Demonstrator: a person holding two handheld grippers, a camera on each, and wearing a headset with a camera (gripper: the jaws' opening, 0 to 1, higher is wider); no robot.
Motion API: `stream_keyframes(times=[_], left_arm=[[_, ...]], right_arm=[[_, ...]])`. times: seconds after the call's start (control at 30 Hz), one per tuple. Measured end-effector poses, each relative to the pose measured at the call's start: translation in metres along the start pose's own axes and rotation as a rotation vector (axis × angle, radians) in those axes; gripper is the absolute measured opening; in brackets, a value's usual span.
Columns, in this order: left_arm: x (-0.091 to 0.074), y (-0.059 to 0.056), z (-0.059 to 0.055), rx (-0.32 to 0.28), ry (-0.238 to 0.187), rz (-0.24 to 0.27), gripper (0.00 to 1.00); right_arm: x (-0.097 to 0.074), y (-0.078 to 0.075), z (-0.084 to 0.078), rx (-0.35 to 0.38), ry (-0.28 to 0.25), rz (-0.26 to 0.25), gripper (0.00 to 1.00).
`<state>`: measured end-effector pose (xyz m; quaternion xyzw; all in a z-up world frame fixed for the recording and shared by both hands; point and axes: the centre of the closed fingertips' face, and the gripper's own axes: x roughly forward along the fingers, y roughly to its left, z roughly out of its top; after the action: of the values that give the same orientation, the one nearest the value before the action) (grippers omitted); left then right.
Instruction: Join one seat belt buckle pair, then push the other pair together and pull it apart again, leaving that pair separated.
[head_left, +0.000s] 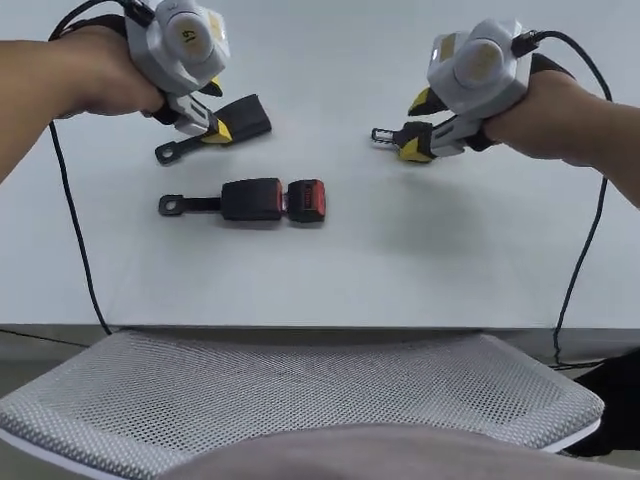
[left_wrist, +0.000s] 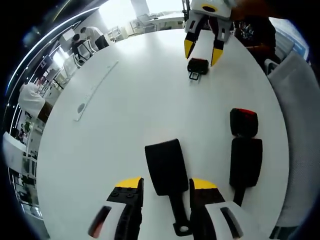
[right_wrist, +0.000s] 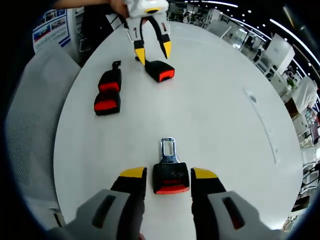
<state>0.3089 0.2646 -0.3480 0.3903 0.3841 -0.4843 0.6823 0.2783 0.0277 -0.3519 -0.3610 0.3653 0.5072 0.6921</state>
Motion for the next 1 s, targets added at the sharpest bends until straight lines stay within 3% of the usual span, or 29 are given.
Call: stream_keyframes(times=[0.3,0.43,0.63,0.7,0.77,0.83,1.0], left_arm=[[0.013,-0.010,0.004,0.038,0.024,-0.079,0.36],[0.016,-0.011,0.002,0.060,0.033,-0.093,0.36],[0.018,-0.012,0.000,0.086,0.035,-0.111,0.35],[0.018,-0.015,0.000,0.124,0.034,-0.119,0.34],[0.018,-0.015,0.001,0.130,0.026,-0.129,0.34],[0.019,-0.016,0.001,0.174,0.014,-0.141,0.34],[0.019,-0.015,0.001,0.183,0.020,-0.149,0.33]], right_arm=[[0.003,-0.006,-0.017,0.028,0.030,0.013,0.38],[0.013,-0.005,-0.020,0.022,0.033,0.036,0.38],[0.017,0.000,-0.018,-0.027,0.041,0.063,0.36],[0.017,-0.001,-0.018,-0.037,0.038,0.072,0.36],[0.017,-0.001,-0.017,-0.025,0.031,0.087,0.35],[0.017,-0.001,-0.016,-0.008,0.027,0.099,0.35],[0.016,-0.001,-0.015,0.006,0.008,0.130,0.35]])
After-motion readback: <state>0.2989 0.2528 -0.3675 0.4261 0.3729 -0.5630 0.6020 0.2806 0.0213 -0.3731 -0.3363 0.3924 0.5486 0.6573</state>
